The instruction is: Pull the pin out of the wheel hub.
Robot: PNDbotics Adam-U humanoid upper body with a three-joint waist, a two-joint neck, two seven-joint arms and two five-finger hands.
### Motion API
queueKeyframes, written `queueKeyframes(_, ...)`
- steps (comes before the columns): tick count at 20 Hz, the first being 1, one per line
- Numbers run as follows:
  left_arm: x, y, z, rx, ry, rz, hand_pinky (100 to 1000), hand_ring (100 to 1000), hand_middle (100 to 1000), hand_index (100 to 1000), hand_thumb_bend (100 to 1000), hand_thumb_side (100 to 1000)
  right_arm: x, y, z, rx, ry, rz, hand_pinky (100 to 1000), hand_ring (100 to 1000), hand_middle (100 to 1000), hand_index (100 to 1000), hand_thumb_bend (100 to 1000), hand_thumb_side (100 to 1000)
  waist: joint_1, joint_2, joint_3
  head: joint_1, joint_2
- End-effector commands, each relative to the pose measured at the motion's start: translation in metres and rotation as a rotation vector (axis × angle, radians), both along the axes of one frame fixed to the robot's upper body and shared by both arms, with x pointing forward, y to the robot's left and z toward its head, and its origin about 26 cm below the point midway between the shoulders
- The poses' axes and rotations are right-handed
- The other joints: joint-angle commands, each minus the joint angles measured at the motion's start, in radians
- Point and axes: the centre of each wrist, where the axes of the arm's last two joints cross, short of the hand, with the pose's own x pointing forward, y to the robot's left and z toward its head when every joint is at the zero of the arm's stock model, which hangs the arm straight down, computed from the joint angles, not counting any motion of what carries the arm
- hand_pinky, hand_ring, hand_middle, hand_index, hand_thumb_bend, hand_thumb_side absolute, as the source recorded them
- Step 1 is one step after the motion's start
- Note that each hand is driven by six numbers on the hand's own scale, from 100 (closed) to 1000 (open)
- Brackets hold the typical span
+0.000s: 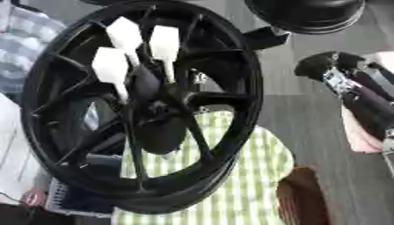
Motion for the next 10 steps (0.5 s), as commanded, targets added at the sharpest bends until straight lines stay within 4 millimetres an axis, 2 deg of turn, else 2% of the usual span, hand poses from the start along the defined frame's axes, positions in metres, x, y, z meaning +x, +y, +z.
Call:
queueKeyframes(1,-0.005,0.008,0.011,0.018,-0.027,0.022,820,755,717,853,100,435,-0.002,-0.001,0.01,-0.007,-0.036,0.006,958,809,676,718,100,612,0.001,-0.019,-0.005,0.001,0.006)
queueKeyframes(4,0.002,0.0,-0.007,0.085,0.059,0.049,819,754,715,856,100,441,-0.001,0.002,0.011,-0.011,-0.034,0.021,958,809,675,718,100,613,0.003,-0.018,-0.024,0.011,0.006)
queueKeyframes(10,0.019,-0.028,-0.025,0.138,0.147,0.069,817,753,714,857,101,481,-0.001,0.002,0.01,-0.01,-0.029,0.018,958,809,674,718,100,617,0.004,-0.017,-0.028,0.004,0.006)
